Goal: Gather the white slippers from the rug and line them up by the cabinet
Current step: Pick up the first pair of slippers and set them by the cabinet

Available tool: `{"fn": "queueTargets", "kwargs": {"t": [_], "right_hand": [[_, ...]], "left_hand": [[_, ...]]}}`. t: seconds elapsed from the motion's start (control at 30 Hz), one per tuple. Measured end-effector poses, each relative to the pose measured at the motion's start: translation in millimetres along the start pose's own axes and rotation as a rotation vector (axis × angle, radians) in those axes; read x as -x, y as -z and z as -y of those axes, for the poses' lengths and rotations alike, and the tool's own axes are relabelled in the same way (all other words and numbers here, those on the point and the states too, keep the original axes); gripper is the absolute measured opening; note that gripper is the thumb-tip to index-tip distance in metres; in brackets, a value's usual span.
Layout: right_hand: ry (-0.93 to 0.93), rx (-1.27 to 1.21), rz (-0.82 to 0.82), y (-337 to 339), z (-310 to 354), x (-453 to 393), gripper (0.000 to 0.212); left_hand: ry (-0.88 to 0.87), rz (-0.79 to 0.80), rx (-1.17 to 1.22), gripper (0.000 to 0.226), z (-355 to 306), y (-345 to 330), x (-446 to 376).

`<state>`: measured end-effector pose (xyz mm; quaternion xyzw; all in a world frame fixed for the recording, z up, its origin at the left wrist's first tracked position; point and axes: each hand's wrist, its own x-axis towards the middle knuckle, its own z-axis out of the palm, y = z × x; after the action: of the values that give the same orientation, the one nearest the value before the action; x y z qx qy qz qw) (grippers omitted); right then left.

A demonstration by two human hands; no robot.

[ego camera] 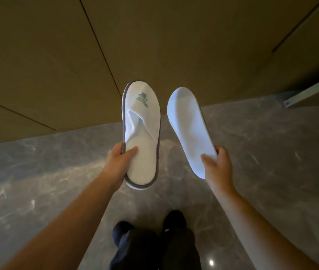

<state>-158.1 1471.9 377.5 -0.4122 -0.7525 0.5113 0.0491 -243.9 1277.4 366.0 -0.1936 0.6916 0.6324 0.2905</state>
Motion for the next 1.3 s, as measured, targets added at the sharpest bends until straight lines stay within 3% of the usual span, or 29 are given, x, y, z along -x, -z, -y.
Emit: {"fn": "queueTargets", "kwargs": {"t": [0.2, 0.33, 0.53, 0.63, 0.73, 0.83, 0.9, 1.03, 1.1, 1.2, 1.3], "right_hand": [[-0.013, -0.050, -0.004, -92, -151, -75, 0.018], [-0.015, -0.055, -0.018, -152, -255, -125, 0.019], [-0.003, -0.118, -0.204, -207, -352, -201, 0.031], [-0.027, -0.129, -0.289, -212, -372, -216, 0.037], [-0.090, 0.051, -0.244, -203, -374, -214, 0.053], [0.025, 0.173, -0.188, -204, -359, -211, 0.058], [0.024, 0.052, -0.055, -223, -347, -202, 0.053], [-0.215, -0.296, 0.300, -273, -331, -175, 0.036], [-0.189, -0.321, 0.321, -287, -329, -166, 0.031], [-0.121, -0.276, 0.251, -294, -328, -172, 0.028], [-0.016, -0.096, 0.216, -301, -328, -195, 0.033]], "left_hand": [[0.038, -0.005, 0.120, 0.022, 134, -8, -120], [-0.003, 0.032, 0.072, 0.020, 230, -6, -202], [-0.082, 0.079, -0.008, 0.027, 310, -13, -297], [-0.129, 0.136, -0.039, 0.028, 318, -18, -314], [-0.121, 0.146, -0.022, 0.027, 317, -22, -311], [-0.126, 0.137, 0.003, 0.012, 320, -29, -308], [-0.120, 0.137, 0.038, 0.011, 322, -34, -310], [-0.111, 0.192, 0.121, 0.015, 323, -39, -314], [-0.116, 0.205, 0.124, 0.016, 322, -37, -314], [-0.144, 0.177, -0.013, 0.023, 324, -26, -318], [-0.188, 0.008, -0.398, 0.055, 337, 1, -330]]}}
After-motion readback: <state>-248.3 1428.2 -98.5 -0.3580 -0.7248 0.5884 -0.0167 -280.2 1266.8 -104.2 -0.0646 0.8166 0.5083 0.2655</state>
